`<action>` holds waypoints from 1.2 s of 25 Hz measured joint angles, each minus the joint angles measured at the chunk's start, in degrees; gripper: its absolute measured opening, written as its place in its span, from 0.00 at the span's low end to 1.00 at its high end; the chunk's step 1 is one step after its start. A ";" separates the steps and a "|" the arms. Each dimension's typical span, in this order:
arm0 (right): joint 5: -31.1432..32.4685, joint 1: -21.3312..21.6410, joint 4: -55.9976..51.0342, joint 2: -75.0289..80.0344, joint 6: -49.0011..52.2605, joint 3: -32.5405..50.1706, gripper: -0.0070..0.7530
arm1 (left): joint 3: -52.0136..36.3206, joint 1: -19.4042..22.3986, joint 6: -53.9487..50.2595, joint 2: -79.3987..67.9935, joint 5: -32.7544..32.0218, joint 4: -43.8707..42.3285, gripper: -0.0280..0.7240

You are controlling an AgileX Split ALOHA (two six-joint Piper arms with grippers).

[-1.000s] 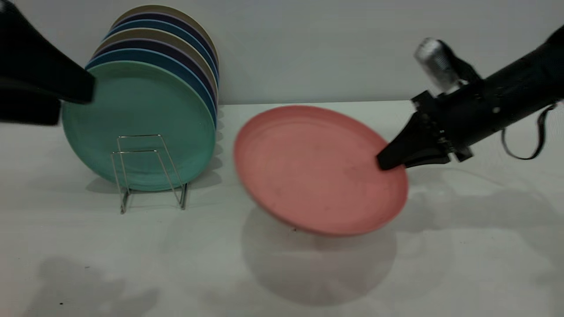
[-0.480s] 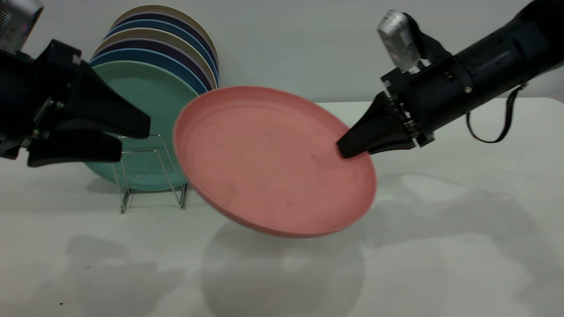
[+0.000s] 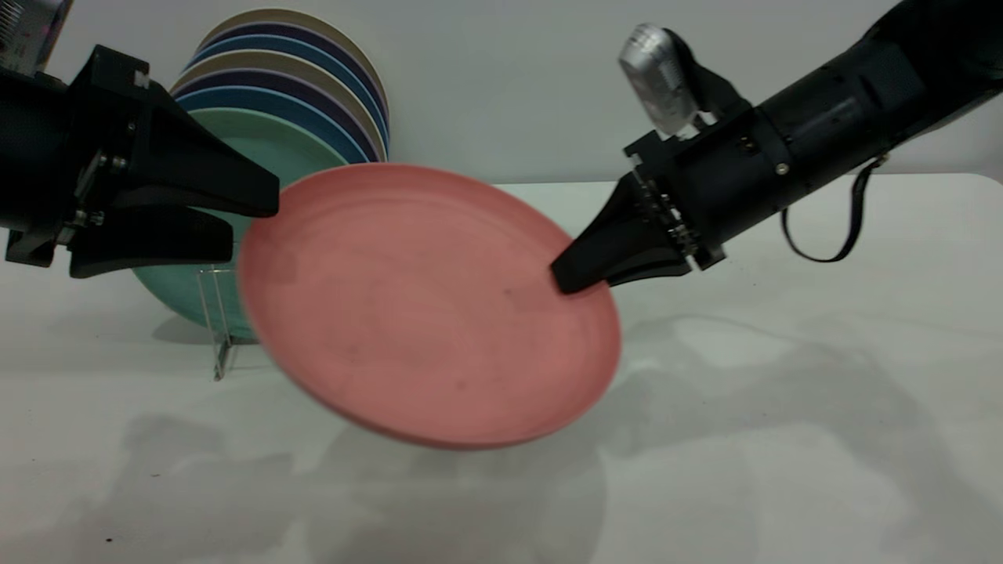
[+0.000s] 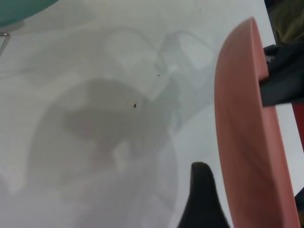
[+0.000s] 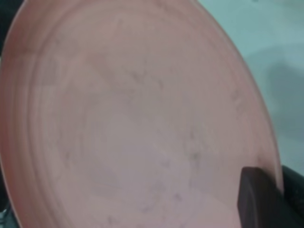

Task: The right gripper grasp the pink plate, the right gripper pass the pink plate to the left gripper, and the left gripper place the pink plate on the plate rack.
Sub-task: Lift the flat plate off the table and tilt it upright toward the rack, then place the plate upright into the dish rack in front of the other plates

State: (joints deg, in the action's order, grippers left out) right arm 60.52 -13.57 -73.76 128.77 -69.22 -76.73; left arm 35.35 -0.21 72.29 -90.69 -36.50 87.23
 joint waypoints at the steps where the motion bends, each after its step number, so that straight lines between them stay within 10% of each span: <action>1: 0.29 -0.89 -0.36 0.00 -0.11 0.00 0.03 | 0.00 0.00 0.00 0.00 -0.27 0.00 0.78; 10: 1.41 -5.22 -4.92 0.00 -3.49 0.00 0.04 | 0.00 0.18 0.00 -0.66 -0.42 -0.58 0.25; 15: 2.30 -5.22 -6.17 -0.07 -4.20 0.00 0.09 | 0.00 0.27 0.00 -0.84 1.55 -3.87 0.18; 26: 5.28 1.18 -6.50 -0.18 1.51 0.00 0.81 | 0.00 0.21 6.87 -0.84 7.97 -7.35 0.14; 30: 5.28 4.80 -4.08 -1.00 4.26 0.00 0.90 | 1.37 0.21 13.26 -0.84 10.15 -7.61 0.14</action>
State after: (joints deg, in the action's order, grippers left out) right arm 65.79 -8.77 -77.85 127.77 -64.96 -76.73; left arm 36.72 0.00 85.55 -91.53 -26.35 79.62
